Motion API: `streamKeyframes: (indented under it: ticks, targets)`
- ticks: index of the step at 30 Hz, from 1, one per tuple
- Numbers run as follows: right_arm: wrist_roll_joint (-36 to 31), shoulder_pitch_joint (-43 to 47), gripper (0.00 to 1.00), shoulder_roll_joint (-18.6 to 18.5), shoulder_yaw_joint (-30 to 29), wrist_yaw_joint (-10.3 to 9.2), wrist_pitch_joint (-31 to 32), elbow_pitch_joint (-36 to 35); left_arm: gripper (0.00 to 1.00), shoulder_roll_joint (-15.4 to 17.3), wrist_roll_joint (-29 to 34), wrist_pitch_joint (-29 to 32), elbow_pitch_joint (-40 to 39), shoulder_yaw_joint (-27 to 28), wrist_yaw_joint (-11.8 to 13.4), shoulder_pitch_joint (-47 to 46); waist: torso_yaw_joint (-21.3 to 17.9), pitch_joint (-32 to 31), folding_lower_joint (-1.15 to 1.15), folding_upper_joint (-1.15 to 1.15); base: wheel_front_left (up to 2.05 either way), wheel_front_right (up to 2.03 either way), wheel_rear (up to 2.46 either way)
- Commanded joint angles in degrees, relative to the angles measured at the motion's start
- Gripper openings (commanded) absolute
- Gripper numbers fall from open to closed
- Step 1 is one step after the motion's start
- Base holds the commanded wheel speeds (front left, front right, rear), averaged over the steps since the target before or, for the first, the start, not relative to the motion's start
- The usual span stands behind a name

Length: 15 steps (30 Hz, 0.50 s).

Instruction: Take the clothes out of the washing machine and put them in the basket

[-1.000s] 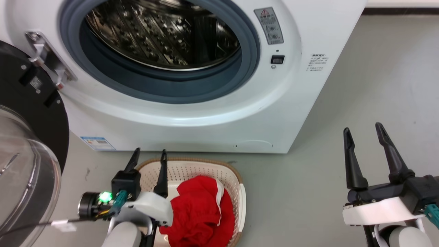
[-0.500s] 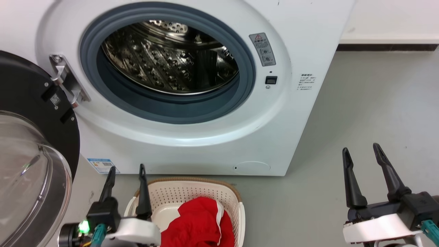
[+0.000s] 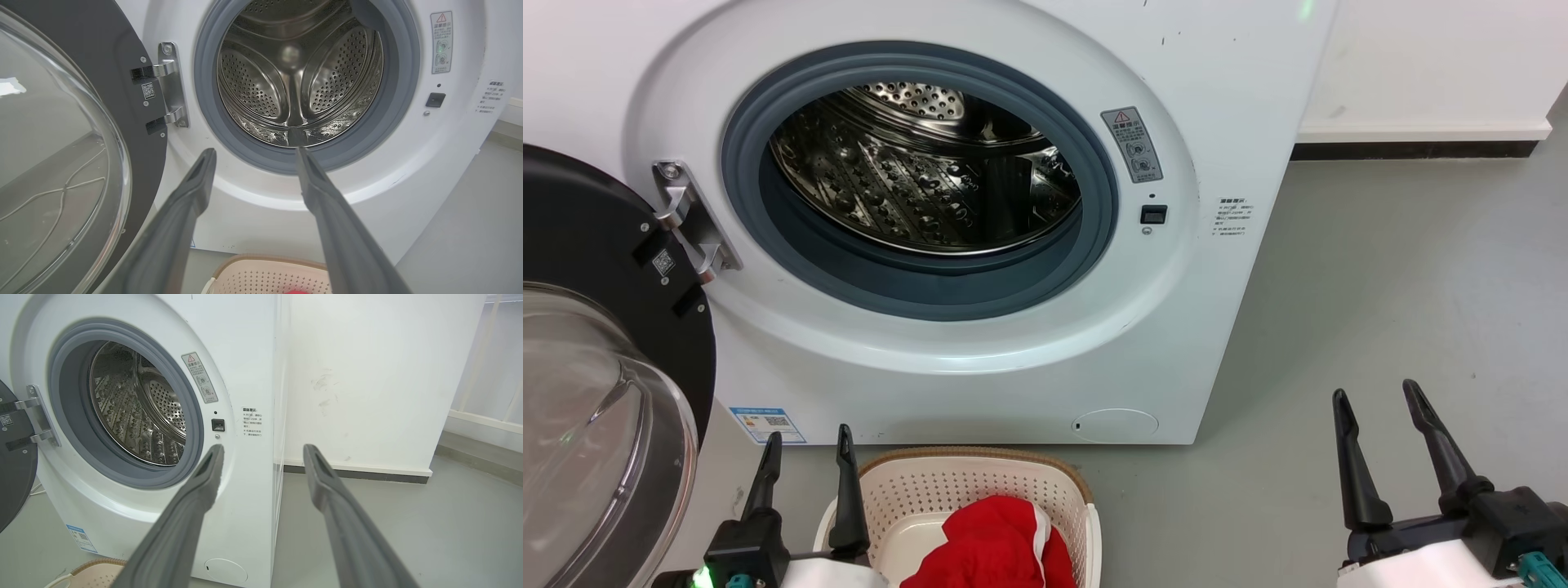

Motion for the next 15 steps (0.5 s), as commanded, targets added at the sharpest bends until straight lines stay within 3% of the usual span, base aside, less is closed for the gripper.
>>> streamKeyframes:
  ticks: [1,15]
  targets:
    - [0.24,0.84,1.0,0.04,0.14,-0.04,-0.11,0.19,1.0,-0.12,0.55,-0.14,-0.26,0.3,-0.34,0.72,-0.08,-0.07,0.0,0.0,0.0,0.0,0.0]
    - [0.41,1.04,1.0,0.04,0.14,-0.04,-0.11,0.36,1.0,-0.24,0.22,-0.15,-0.83,0.14,-0.06,1.38,-0.48,-0.22,0.0,0.0,0.0,0.0,0.0]
